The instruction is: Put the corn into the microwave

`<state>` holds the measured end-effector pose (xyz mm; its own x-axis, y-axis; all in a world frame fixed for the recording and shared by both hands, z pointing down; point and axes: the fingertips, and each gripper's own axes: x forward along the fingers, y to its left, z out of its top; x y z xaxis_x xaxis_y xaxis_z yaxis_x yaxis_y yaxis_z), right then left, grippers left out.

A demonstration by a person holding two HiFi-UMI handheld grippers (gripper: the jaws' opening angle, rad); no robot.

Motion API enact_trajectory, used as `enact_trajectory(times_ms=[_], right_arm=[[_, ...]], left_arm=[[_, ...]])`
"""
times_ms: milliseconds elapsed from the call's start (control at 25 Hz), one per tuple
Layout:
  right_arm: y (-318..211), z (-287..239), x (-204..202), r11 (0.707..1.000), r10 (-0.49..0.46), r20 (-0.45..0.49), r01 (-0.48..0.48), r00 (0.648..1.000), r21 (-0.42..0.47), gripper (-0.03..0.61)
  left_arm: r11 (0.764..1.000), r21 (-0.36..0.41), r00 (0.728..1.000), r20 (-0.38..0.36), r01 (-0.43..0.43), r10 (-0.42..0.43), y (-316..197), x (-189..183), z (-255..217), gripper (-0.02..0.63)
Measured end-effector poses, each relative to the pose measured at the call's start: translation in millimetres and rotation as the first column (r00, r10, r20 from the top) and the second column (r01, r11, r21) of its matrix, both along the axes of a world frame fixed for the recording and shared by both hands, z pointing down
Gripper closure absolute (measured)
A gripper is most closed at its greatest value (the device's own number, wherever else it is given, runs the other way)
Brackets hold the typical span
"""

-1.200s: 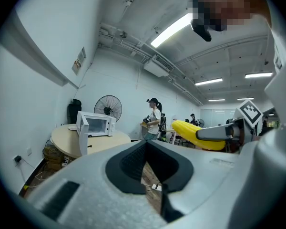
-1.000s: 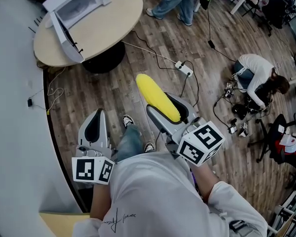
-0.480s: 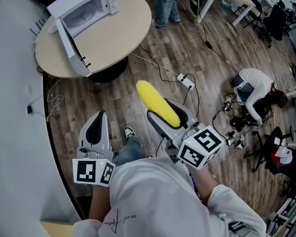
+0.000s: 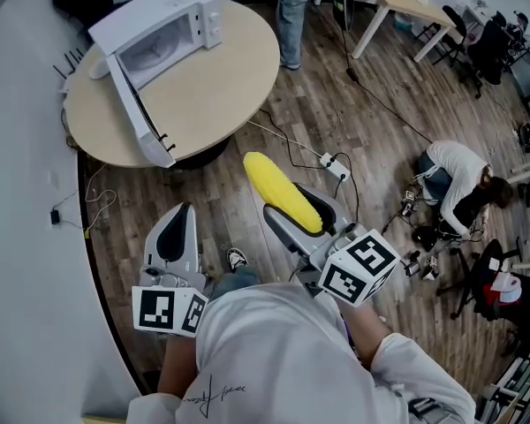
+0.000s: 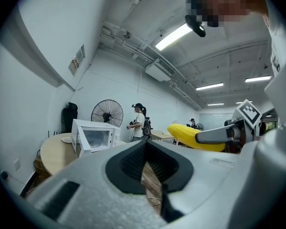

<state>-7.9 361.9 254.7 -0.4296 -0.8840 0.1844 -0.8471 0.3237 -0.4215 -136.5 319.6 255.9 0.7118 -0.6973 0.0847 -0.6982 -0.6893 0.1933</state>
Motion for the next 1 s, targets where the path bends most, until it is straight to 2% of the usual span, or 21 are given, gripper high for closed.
enact_trajectory(times_ms=[400, 1000], right_arm=[[-54, -3, -17, 1.0, -0.009, 0.001, 0.009, 1.0, 0.013, 0.314], [-115, -1, -23, 0.997, -0.077, 0.001, 0.077, 0.997, 0.019, 0.314]], left_arm=[[1.0, 0.017, 1.0, -0.012, -0.025, 0.025, -49, -7, -2, 0.621], [0.999, 0.021, 0.999, -0.019, 0.026, -0.026, -92, -9, -2, 0.621]])
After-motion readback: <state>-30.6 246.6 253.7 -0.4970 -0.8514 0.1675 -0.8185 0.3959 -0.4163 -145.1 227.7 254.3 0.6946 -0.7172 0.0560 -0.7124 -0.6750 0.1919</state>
